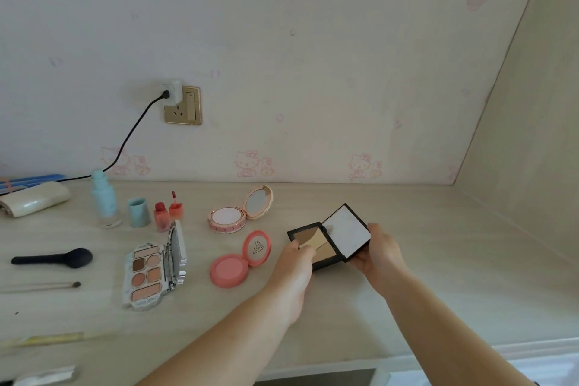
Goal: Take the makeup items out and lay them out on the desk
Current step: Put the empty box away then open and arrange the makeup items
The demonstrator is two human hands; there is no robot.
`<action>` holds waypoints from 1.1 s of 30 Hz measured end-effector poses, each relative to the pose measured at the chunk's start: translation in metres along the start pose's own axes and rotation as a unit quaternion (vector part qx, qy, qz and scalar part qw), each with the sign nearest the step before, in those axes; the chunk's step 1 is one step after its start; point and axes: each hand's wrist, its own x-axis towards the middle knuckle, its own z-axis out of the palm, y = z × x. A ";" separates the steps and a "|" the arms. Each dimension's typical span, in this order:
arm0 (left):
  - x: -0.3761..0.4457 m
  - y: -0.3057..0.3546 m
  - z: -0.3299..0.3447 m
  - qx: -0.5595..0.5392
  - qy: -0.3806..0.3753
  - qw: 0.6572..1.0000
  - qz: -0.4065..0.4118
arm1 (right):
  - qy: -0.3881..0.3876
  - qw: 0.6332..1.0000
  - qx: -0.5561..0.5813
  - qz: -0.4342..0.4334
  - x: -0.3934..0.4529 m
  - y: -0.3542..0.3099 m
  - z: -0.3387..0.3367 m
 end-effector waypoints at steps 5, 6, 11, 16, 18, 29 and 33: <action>0.007 0.001 0.000 0.081 -0.022 0.996 0.013 | 0.013 1.000 -0.017 -0.002 0.007 0.008 0.003; 0.009 0.000 0.000 0.089 -0.021 0.996 0.021 | 0.014 0.999 -0.030 -0.009 0.008 0.010 0.004; 0.013 0.003 0.005 0.097 -0.005 0.995 0.035 | 0.009 0.996 -0.084 -0.043 0.008 0.012 0.005; 0.011 0.005 0.006 0.120 0.002 0.992 0.034 | 0.005 0.990 -0.125 -0.061 0.008 0.014 0.005; 0.014 0.007 0.006 0.122 0.001 0.992 0.022 | 0.008 0.983 -0.164 -0.082 0.008 0.013 0.004; 0.011 0.014 0.008 0.130 0.014 0.991 0.021 | 0.070 0.888 -0.405 -0.206 0.018 0.020 -0.004; 0.010 0.008 0.008 0.140 0.011 0.989 0.041 | 0.068 0.875 -0.426 -0.220 0.014 0.022 -0.004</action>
